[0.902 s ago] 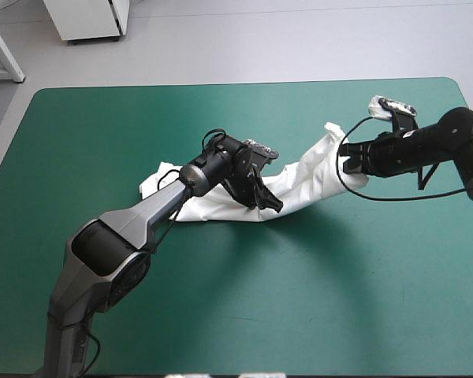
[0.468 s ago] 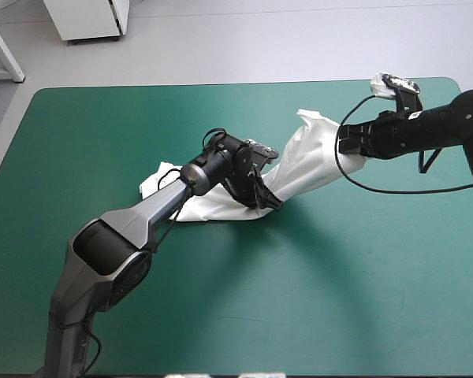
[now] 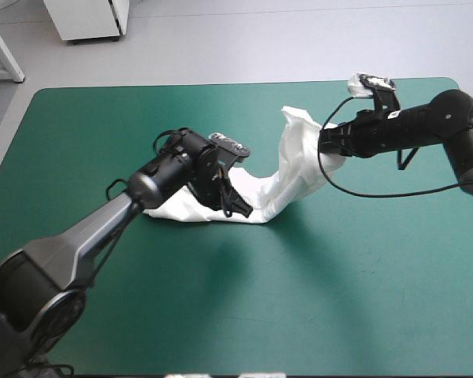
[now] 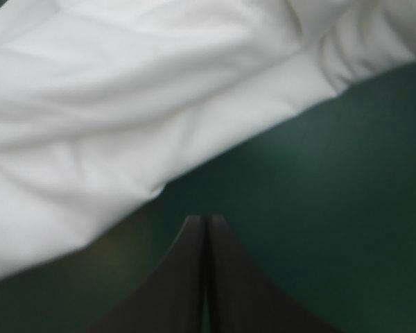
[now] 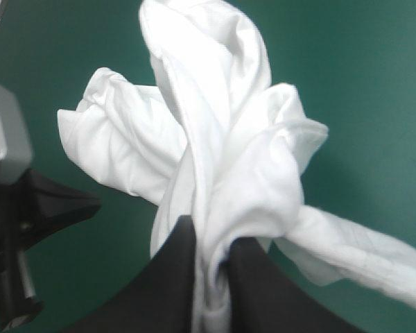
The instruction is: Fold the cloth
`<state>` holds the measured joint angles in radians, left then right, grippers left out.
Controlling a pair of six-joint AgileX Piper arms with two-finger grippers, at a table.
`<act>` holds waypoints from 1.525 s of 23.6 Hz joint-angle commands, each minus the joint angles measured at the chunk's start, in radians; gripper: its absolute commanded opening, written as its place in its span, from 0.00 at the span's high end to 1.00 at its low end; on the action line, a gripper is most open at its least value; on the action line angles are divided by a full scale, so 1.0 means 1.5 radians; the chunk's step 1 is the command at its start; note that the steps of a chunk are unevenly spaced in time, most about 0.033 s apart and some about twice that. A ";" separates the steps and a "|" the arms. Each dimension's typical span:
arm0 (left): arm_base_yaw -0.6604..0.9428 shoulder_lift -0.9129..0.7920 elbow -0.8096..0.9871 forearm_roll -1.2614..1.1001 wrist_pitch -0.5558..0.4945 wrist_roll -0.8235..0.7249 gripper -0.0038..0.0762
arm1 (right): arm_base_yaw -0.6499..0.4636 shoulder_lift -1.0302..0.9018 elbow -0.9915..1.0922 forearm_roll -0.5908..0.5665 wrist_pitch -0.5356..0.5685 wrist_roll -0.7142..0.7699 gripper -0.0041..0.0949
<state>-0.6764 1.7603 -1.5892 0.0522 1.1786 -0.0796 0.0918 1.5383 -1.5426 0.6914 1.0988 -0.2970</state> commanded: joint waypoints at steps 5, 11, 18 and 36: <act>-0.001 -0.229 0.153 0.018 0.034 -0.050 0.96 | 0.087 0.021 -0.058 0.038 -0.085 -0.012 0.97; -0.001 -0.348 0.257 0.005 0.039 -0.099 0.96 | 0.156 0.088 -0.156 0.043 -0.087 -0.012 0.97; -0.001 -0.381 0.280 -0.014 0.072 -0.121 0.96 | 0.268 0.216 -0.278 0.044 -0.084 -0.007 0.97; -0.001 -0.447 0.311 -0.048 0.072 -0.132 0.96 | 0.348 0.418 -0.392 0.157 -0.037 -0.058 0.45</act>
<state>-0.6764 1.1120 -1.1008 -0.0175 1.2433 -0.2679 0.6089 2.2376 -2.0840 0.8567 1.0120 -0.3820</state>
